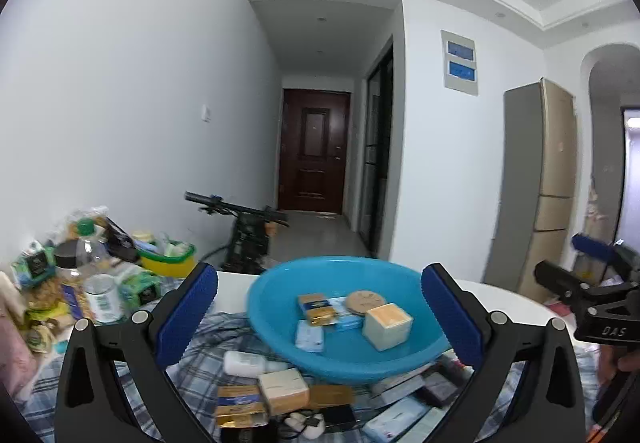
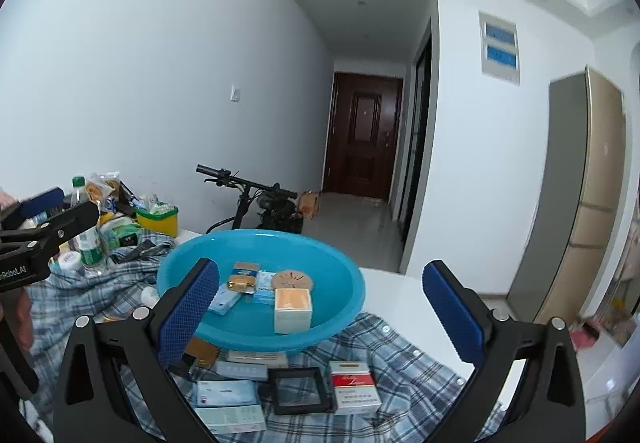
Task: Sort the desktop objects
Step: 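Move both tools down toward the boxes on the plaid cloth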
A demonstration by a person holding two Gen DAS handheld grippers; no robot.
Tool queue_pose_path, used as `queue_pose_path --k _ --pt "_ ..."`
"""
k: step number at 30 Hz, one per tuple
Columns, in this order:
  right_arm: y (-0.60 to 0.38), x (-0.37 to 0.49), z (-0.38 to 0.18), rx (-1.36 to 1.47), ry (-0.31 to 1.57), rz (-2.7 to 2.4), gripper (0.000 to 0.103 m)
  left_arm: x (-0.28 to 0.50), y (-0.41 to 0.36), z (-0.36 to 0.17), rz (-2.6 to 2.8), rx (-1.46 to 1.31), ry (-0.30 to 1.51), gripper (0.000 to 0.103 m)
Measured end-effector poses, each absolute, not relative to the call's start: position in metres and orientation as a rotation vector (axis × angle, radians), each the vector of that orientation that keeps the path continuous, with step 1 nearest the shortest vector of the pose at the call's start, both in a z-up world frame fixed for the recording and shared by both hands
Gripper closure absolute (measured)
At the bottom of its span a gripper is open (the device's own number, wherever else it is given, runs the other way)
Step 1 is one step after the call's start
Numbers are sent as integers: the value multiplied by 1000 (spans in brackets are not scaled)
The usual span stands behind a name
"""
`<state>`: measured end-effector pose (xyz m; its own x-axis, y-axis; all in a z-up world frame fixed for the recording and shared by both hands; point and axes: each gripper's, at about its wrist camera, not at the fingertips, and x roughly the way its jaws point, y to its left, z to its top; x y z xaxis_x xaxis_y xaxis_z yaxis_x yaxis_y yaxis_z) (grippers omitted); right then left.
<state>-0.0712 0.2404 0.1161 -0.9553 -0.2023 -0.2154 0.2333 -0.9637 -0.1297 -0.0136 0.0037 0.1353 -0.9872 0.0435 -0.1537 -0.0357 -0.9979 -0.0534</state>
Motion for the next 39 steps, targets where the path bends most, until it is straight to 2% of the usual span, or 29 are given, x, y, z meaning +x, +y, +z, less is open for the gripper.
queue_pose_path --k 8,19,25,33,39 --pt "250 -64 108 338 135 -2897 1 -9 10 119 3111 -298 -23 0" --pt "252 -49 100 308 155 -2952 1 10 14 114 3180 -179 29 0" --pt "253 -51 97 331 129 -2952 1 11 15 110 3175 -202 62 0" --pt "251 -52 81 398 127 -2939 1 7 17 95 3159 -274 54 0" --pt "248 -55 58 485 123 -2919 1 -2 23 64 3108 -439 56 0"
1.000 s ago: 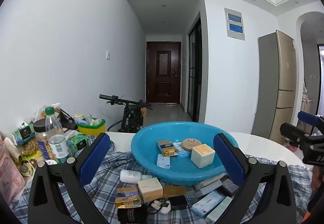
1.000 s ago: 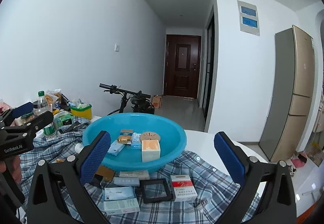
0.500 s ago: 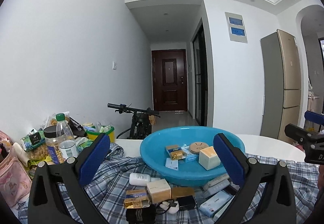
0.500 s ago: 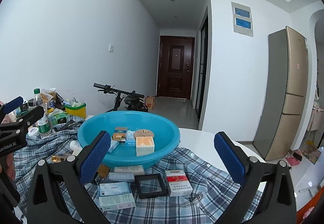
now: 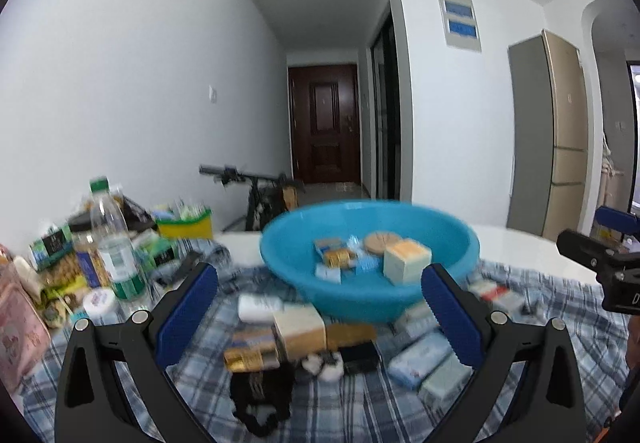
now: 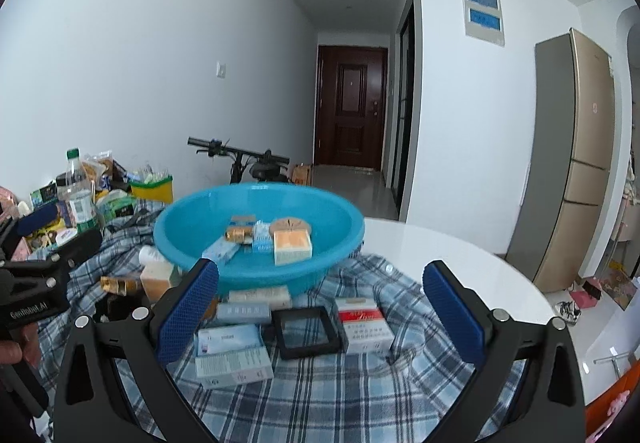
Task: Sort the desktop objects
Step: 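Move both tools down toward the boxes on the plaid cloth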
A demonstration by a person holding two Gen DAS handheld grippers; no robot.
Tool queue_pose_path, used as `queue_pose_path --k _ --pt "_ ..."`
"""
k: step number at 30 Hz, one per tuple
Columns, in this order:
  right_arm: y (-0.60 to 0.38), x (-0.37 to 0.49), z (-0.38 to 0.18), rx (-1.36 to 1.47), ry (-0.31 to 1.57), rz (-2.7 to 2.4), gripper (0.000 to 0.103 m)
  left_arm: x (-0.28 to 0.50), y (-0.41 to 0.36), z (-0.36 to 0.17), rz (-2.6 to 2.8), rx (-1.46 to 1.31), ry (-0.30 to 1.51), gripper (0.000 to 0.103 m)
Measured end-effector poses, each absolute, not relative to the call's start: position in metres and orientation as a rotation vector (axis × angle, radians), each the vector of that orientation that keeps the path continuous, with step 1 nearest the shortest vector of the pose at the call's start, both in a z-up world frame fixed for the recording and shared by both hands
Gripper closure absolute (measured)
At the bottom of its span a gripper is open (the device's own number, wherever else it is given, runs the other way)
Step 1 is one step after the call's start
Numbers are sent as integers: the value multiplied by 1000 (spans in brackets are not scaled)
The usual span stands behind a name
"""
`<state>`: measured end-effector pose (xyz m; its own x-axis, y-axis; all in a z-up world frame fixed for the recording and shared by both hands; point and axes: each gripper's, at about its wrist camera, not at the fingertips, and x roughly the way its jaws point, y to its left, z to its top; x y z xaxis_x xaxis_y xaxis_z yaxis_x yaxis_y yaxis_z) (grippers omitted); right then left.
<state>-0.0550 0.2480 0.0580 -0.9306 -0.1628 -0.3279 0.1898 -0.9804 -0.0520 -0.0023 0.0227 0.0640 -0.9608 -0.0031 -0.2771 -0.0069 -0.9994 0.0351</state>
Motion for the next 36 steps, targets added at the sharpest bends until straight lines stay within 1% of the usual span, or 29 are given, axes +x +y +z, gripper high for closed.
queue_pose_path --k 8,15,19,25,32,36 --pt "243 -58 29 621 134 -2857 1 -11 21 30 3057 -652 41 0" --pt "240 -60 2 767 123 -2782 1 -20 17 -1 2998 -896 50 0" --pt "234 -61 -13 860 128 -2726 1 -25 12 -21 2949 -1046 -8 0" --pt "228 -66 -29 971 139 -2648 1 -24 14 -30 2933 -1094 26 0" --pt "221 -73 -36 1016 181 -2583 1 -24 10 -34 2933 -1120 -2 0" --pt "214 -85 -44 1074 165 -2512 1 -24 10 -33 2932 -1120 -6 0"
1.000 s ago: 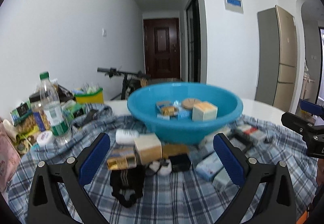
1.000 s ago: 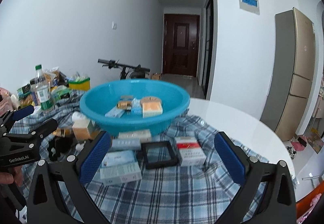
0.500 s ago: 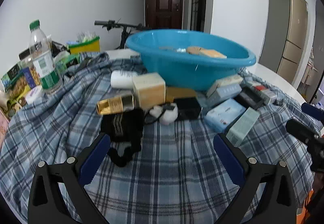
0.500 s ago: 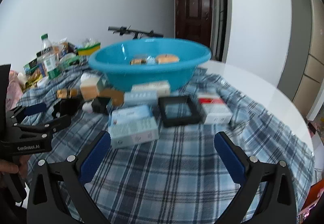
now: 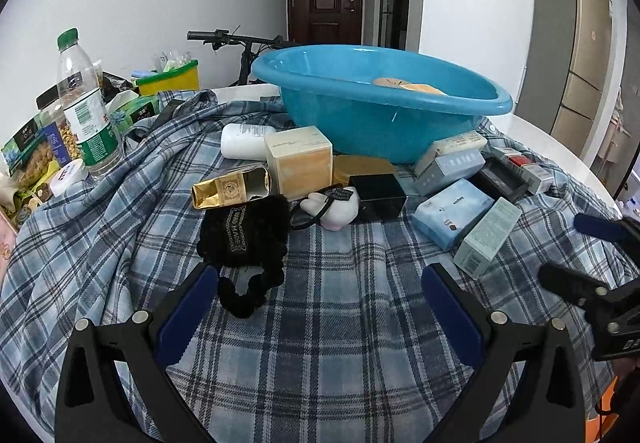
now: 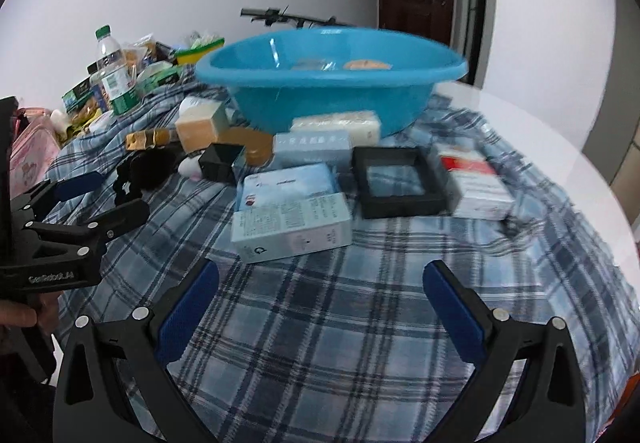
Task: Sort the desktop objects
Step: 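Move both tools down toward the boxes on the plaid cloth, then grasp the pale blue printed box with the right tool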
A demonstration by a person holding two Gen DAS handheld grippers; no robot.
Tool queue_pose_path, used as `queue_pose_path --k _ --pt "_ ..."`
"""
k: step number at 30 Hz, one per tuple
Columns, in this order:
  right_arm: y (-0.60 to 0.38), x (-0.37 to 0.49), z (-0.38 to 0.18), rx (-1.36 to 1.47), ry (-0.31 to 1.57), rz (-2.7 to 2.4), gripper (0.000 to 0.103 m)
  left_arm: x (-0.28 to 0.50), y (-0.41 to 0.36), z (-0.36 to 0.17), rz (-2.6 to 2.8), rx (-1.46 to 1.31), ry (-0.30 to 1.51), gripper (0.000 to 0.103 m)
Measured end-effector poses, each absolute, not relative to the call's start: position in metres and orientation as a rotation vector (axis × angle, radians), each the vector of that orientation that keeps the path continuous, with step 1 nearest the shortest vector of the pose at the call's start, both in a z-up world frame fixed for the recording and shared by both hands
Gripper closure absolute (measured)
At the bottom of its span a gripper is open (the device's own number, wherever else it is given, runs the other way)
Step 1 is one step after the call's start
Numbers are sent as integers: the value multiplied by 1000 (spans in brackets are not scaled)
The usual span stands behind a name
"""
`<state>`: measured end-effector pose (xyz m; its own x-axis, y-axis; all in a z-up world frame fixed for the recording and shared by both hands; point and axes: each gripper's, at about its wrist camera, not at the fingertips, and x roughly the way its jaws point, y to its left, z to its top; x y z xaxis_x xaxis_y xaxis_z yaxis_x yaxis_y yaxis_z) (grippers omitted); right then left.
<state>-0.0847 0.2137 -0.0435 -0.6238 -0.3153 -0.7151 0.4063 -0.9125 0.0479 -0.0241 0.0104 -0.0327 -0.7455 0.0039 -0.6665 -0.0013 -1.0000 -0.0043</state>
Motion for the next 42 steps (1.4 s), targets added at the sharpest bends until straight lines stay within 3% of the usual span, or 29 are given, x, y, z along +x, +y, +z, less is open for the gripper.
queue_pose_path --k 16,33,42 --pt "180 -122 -68 1150 378 -2357 1 -38 2 -41 2943 -1174 -33 0" --pt "170 -143 -79 1192 373 -2322 2 -47 -9 -44 2957 -1198 -78 0" --pt "174 -142 -76 1182 352 -2348 22 -47 -7 -46 2950 -1199 -77 0"
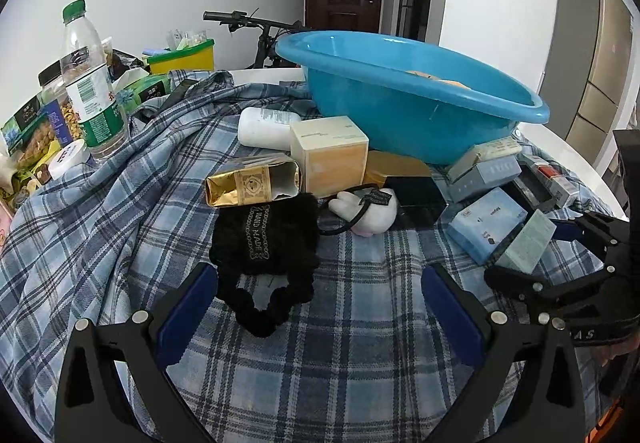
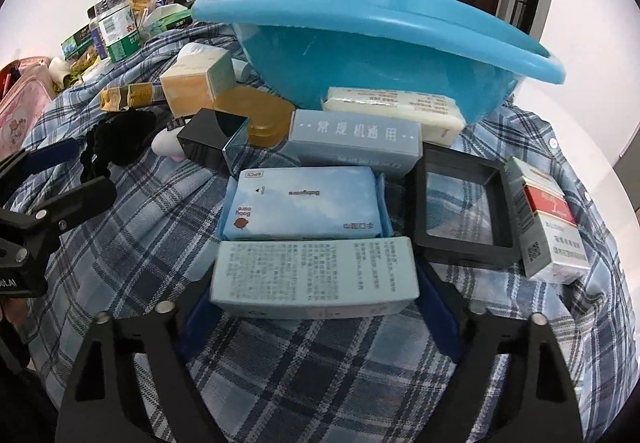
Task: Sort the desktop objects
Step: 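Grasp the pale blue printed box with the right tool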
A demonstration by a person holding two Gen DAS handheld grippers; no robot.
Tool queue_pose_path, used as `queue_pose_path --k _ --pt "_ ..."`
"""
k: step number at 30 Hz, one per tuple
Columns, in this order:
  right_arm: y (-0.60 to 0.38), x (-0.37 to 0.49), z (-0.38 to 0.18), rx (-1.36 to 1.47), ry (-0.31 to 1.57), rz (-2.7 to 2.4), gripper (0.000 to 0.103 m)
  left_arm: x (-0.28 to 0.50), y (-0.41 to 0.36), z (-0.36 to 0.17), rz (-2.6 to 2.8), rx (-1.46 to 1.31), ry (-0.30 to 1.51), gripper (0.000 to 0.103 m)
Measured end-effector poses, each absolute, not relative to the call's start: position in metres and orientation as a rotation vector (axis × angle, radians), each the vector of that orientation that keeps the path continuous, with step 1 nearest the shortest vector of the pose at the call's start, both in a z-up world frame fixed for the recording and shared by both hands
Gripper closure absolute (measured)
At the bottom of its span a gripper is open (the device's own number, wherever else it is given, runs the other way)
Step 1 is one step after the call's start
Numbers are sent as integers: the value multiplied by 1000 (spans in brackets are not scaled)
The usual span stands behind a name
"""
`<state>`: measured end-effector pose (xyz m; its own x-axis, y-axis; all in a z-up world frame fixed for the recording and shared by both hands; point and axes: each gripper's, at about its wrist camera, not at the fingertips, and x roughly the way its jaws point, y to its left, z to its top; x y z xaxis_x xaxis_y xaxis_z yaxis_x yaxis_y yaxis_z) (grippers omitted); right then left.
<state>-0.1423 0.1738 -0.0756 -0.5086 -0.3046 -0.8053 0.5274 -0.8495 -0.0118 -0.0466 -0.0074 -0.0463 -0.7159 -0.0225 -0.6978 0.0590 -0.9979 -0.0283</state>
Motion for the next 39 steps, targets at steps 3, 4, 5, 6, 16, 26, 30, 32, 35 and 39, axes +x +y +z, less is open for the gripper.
queue_pose_path --k 3,4,5,6,16,26,30,32,35,39 --pt "179 -142 -74 1186 320 -2349 24 -45 -6 -47 -2873 1168 78 0" --pt "180 -141 -74 1188 312 -2349 24 -45 -5 -47 -2874 1170 76 0" --pt "180 -141 -73 1188 308 -2350 24 -44 -4 -48 -2876 1174 74 0" --pt "182 -139 -73 1187 303 -2352 24 -43 -3 -47 -2877 1176 74 0" --pt "193 -123 -67 1177 269 -2383 24 -36 6 -42 -2907 1171 70 0" --pt "210 -104 -60 1161 214 -2426 24 -27 19 -39 -2937 1190 37 0" --pt "218 -99 -60 1165 199 -2440 24 -23 24 -38 -2946 1189 26 0" --pt "222 -96 -60 1164 191 -2447 24 -20 28 -38 -2952 1185 19 0" --pt "225 -92 -60 1166 186 -2454 24 -17 32 -38 -2960 1186 18 0" --pt "231 -88 -60 1170 182 -2463 24 -15 36 -38 -2968 1194 6 0"
